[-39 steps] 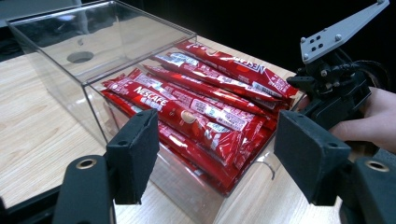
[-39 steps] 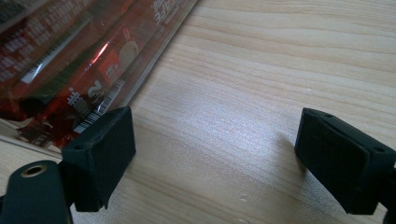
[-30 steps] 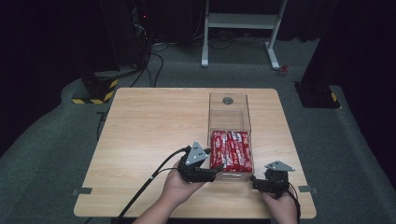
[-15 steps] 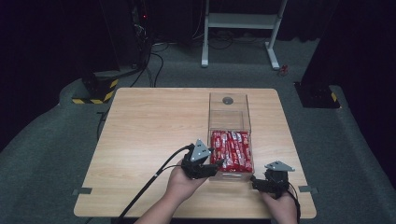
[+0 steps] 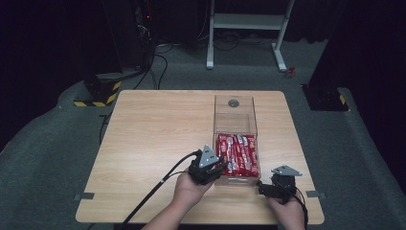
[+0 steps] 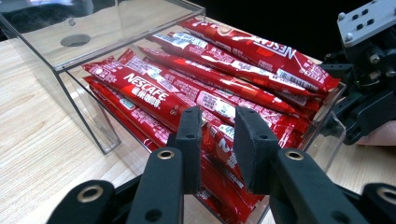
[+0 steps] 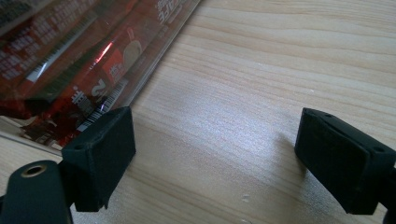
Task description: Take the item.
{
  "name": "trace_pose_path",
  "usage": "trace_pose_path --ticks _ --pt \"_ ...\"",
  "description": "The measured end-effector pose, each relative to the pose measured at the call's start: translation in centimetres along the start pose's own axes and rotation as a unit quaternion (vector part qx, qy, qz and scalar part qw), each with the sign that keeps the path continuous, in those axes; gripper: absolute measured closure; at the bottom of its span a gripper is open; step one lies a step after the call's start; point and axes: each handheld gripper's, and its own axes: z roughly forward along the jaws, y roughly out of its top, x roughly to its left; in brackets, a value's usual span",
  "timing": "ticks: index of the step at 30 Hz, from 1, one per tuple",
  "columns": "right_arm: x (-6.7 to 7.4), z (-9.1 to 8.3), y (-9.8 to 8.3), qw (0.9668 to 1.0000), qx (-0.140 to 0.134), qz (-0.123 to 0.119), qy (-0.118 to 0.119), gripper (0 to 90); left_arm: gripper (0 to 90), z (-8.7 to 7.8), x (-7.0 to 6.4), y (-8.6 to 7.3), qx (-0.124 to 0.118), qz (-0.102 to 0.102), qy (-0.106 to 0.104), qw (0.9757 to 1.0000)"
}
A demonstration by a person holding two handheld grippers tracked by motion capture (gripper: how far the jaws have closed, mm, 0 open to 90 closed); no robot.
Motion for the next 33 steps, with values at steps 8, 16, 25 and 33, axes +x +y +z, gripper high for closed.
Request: trace_pose_path --ticks 8,16,25,33 --pt "0.0 0.0 0.0 1.0 0.001 -0.002 0.001 12.2 68.4 0.2 -0.1 -0.5 -0.002 -0.004 0.002 1.0" --pt "0.0 0.0 0.0 1.0 0.001 -0.001 0.001 12.2 83.1 0.0 0.2 -0.9 -0.008 -0.026 -0.016 0.9995" --pt "0.0 0.0 0.0 1.0 0.001 -0.002 0.002 12.2 90.0 -0.5 0.1 -1.1 -0.016 -0.033 -0.02 0.9991" --pt "0.0 0.0 0.0 1.0 0.001 -0.002 0.003 12.3 90.0 -1.1 0.0 -1.3 -0.028 -0.036 -0.021 0.9987"
